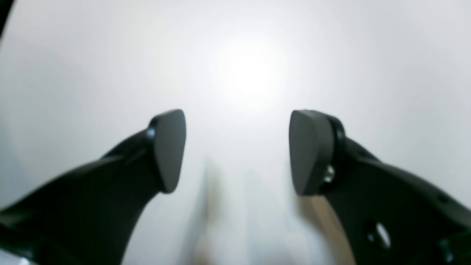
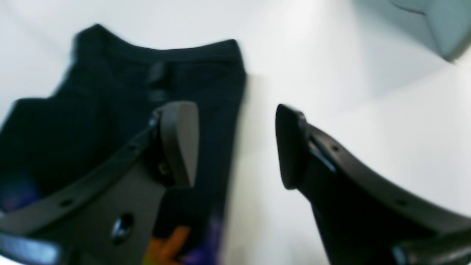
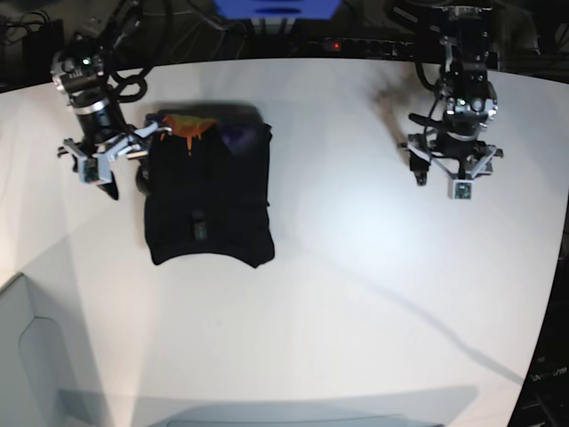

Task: Fold the T-shirt properly
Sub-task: 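Smooth the collar edge of the folded shirt with the right gripper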

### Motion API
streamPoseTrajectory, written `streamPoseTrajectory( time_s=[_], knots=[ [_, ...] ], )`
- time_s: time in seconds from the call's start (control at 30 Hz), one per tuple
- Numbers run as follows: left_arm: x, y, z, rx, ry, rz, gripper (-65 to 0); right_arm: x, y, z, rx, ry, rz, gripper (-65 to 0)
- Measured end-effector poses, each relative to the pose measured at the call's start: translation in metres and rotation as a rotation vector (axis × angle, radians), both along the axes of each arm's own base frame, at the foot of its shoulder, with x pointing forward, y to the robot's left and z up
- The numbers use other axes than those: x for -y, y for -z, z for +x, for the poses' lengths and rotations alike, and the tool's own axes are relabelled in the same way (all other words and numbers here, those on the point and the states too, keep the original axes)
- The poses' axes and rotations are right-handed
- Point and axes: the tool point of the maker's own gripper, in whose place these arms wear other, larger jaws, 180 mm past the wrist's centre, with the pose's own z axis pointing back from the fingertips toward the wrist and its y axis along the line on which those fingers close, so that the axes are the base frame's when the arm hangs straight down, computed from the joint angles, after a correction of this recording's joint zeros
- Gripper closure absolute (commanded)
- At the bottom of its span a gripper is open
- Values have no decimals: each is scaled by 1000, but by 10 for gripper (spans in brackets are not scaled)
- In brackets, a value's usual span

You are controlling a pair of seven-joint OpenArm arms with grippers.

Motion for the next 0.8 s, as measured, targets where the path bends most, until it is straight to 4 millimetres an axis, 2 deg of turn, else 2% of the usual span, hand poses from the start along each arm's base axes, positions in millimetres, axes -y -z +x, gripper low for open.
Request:
streamPoseTrajectory(
  time_s=[0.2,0.27,0.33,0.43,0.53,0.63,0.8],
  knots=[
    [11,-2,-17,-1,10,-16,-422,-96,-4,2,12,-255,106,-50],
    [13,1,-24,-16,11,-17,-422,-122,-9,0,21,-324,135,-7],
    [13,6,-35,-40,7,-16,-422,-137,-10,-1,30,-360,163,0],
    [16,11,-46,-68,8,-25,-422,-149,15,-7,-40,-386,200,0],
    [14,16,-56,-92,5,-20,-422,-146,46,-16,-128,-396,192,0],
    [14,22,-67,-120,5,-21,-422,-143,62,-22,-149,-395,216,0],
    [15,24,-72,-132,5,-21,-422,-143,87,-47,-201,-384,271,0]
  ],
)
